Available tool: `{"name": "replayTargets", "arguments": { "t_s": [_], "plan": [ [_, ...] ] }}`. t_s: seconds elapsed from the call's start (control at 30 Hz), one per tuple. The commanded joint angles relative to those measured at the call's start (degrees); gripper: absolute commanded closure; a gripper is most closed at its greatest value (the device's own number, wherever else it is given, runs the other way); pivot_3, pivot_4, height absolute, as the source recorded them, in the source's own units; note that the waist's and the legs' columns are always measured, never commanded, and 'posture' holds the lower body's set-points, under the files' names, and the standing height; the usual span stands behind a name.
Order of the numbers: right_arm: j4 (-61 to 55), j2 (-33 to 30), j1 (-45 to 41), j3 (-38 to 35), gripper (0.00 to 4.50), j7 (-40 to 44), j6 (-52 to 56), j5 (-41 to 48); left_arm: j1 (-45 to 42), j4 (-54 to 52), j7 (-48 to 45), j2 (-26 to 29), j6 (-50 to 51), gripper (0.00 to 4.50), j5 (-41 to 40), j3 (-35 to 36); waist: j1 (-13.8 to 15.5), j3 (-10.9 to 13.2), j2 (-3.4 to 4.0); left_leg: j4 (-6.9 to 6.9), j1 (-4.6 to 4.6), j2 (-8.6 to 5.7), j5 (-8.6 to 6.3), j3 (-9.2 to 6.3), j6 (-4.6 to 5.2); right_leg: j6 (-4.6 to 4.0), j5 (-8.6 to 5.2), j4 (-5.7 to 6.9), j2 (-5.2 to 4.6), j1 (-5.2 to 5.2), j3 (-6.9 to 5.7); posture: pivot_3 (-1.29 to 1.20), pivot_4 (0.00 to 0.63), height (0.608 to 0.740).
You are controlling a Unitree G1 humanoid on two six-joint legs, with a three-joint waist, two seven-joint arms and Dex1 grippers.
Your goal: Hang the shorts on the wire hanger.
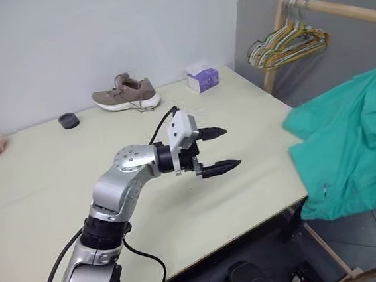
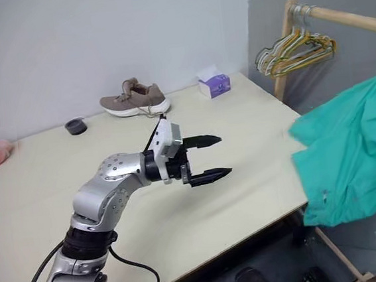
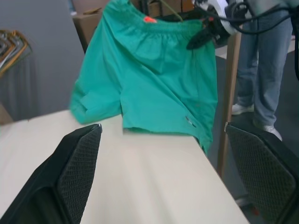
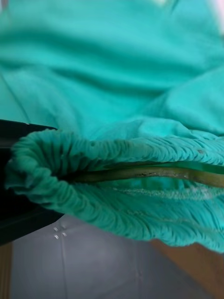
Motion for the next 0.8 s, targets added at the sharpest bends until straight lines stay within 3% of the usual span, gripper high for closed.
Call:
{"name": "replayTargets", "arguments": {
  "t_s": [0.03,0.4,0.8],
  "plan": [
    [0.9,-2.0,-6.0,0.1,4.5,-3.1,0.2,-0.7,-2.7,-1.5,1.5,-1.0,-2.6,0.03,2.3,-0.8,-0.5,0.0,0.02,0.0,0.03,-0.02,-0.03,0.04,0.06,0.04,-0.02,-0.02,0.0,0.05,0.01,-0.49,0.016,0.74],
    [19.9,-4.4,-22.6,3.9,4.5,-7.8,4.9,-0.7,-8.8,0.7,2.1,-6.7,-2.3,0.03,1.5,-1.7,-1.2,0.1,0.1,0.07,0.19,-0.24,-0.16,0.14,0.26,0.21,-0.12,-0.36,-0.07,0.46,0.06,-0.5,0.031,0.74],
    [32.0,-6.9,-27.2,8.0,4.5,-7.5,5.1,0.0,-10.9,1.2,1.1,-8.6,1.5,0.03,-3.3,0.4,-1.2,0.2,0.24,0.07,0.22,-0.26,-0.17,0.16,0.29,0.27,-0.16,-0.48,-0.08,0.57,0.03,-0.48,0.024,0.74]
  ]
}}
